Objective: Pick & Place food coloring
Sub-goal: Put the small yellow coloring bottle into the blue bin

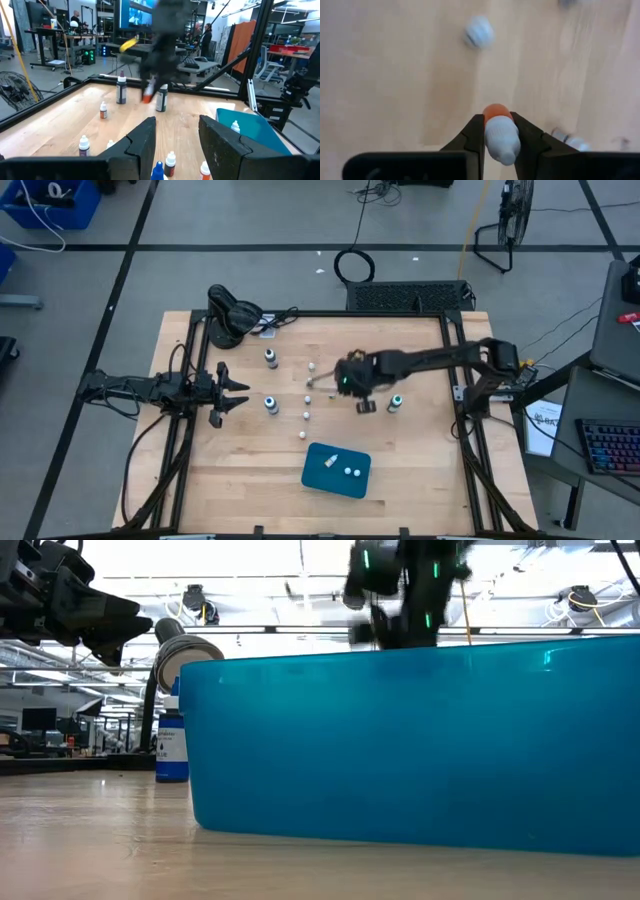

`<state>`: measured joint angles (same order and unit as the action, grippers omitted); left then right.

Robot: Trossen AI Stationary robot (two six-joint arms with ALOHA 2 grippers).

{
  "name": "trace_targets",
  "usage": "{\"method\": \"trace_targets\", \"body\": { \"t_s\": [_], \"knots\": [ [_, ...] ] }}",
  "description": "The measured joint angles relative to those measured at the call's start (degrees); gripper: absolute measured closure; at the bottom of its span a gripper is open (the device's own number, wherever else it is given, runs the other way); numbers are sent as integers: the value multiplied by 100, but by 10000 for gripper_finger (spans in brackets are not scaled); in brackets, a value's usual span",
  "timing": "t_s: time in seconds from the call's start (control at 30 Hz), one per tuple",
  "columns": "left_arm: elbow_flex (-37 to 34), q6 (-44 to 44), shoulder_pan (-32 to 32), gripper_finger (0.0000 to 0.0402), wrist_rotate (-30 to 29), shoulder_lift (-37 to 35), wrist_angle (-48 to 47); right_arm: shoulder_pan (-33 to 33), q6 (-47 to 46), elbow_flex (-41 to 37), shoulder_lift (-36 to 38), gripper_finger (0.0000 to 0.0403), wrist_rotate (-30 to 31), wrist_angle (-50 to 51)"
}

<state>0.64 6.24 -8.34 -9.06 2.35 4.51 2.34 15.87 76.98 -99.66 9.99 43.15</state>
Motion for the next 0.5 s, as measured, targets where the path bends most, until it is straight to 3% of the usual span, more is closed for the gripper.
{"method": "trace_targets", "body": {
  "t_s": [0.23, 0.5],
  "knots": [
    [0, 0, -2, 249, 0, 0, -2, -1356, -269, 1554, -745, 351, 191, 328],
    [0, 0, 0, 249, 0, 0, -2, -2143, -1081, 2484, -1885, 351, 176, 887]
  ]
}}
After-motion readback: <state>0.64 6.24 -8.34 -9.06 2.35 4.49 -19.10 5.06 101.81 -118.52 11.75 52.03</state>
